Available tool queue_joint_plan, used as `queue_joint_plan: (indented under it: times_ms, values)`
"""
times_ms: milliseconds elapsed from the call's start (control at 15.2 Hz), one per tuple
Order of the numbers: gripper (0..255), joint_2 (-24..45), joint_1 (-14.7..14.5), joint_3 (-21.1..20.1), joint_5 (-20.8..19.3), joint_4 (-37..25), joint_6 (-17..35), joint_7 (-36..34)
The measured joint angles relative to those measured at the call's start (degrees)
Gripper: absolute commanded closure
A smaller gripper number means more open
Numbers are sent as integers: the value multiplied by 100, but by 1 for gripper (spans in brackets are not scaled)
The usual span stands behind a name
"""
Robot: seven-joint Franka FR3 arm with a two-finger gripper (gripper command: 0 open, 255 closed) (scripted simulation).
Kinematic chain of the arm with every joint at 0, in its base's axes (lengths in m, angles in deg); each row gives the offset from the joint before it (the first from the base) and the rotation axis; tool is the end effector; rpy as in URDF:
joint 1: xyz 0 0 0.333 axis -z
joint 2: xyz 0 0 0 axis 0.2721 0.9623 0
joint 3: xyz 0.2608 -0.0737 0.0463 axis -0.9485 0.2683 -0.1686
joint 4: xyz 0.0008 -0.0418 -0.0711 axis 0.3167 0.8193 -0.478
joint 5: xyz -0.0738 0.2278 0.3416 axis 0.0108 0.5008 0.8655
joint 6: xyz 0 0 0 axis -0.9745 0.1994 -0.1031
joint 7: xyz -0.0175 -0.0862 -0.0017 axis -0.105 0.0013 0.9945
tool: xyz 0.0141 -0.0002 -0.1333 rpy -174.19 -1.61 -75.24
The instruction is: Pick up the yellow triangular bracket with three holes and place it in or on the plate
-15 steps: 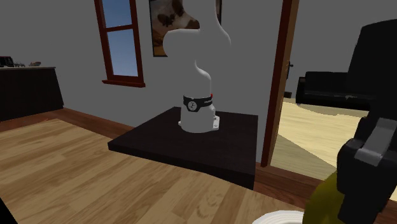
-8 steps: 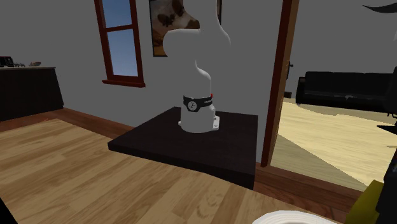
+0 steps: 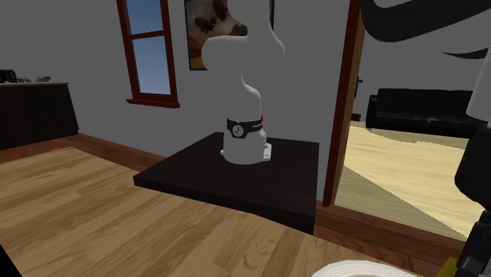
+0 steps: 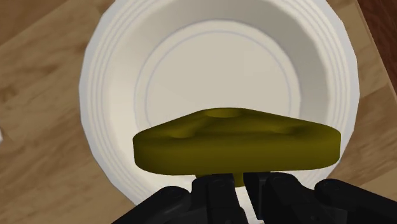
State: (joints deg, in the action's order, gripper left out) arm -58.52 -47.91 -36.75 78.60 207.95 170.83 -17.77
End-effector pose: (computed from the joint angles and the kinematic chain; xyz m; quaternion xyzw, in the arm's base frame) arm 0.4497 0.3772 0.1587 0.8970 0.4419 -0.0023 0.0085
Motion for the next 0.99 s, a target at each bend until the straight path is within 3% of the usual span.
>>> queue_joint_plan:
  times_ms: [660, 726, 990]
  values:
    - [255, 279, -28, 41, -69, -1, 290, -48]
    - [0, 282, -28, 41, -69, -5, 288, -48]
    - [0, 289, -27, 42, -70, -4, 287, -48]
